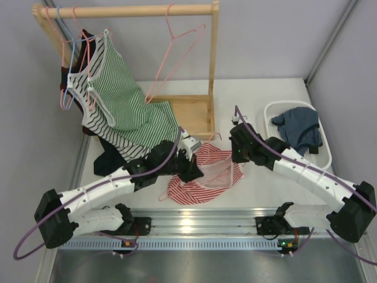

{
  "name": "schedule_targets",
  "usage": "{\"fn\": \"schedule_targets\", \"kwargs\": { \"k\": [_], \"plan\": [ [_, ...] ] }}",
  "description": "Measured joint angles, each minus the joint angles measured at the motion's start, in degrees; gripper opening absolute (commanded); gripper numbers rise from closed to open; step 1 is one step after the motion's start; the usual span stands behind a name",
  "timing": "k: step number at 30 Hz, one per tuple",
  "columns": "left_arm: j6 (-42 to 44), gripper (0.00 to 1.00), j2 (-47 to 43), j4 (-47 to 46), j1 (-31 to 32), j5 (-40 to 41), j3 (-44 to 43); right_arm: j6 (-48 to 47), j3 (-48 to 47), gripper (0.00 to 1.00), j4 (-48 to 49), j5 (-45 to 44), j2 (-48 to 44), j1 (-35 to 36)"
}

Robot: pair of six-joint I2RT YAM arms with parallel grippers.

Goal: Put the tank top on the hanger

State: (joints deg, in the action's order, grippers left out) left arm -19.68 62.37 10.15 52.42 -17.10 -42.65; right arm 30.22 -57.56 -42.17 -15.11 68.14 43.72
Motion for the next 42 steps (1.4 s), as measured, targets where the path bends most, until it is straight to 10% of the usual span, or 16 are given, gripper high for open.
{"fn": "schedule_targets", "kwargs": {
  "k": [19, 30, 42],
  "plan": [
    [-5.6, 0.00, 11.2, -21.2, 0.0, -3.0, 4.5, 0.9, 0.2, 0.14, 0.0, 0.3, -1.0, 0.0],
    [-6.8, 0.00, 16.6, -26.9, 0.0, -2.6, 4.4, 1.9, 2.7, 0.49, 2.3, 0.3, -4.1, 0.0],
    [-7.2, 0.00, 18.2, -27.9, 0.2, -2.3, 3.6, -0.2, 7.3, 0.48, 12.6, 5.3, -16.1, 1.5]
  ]
}}
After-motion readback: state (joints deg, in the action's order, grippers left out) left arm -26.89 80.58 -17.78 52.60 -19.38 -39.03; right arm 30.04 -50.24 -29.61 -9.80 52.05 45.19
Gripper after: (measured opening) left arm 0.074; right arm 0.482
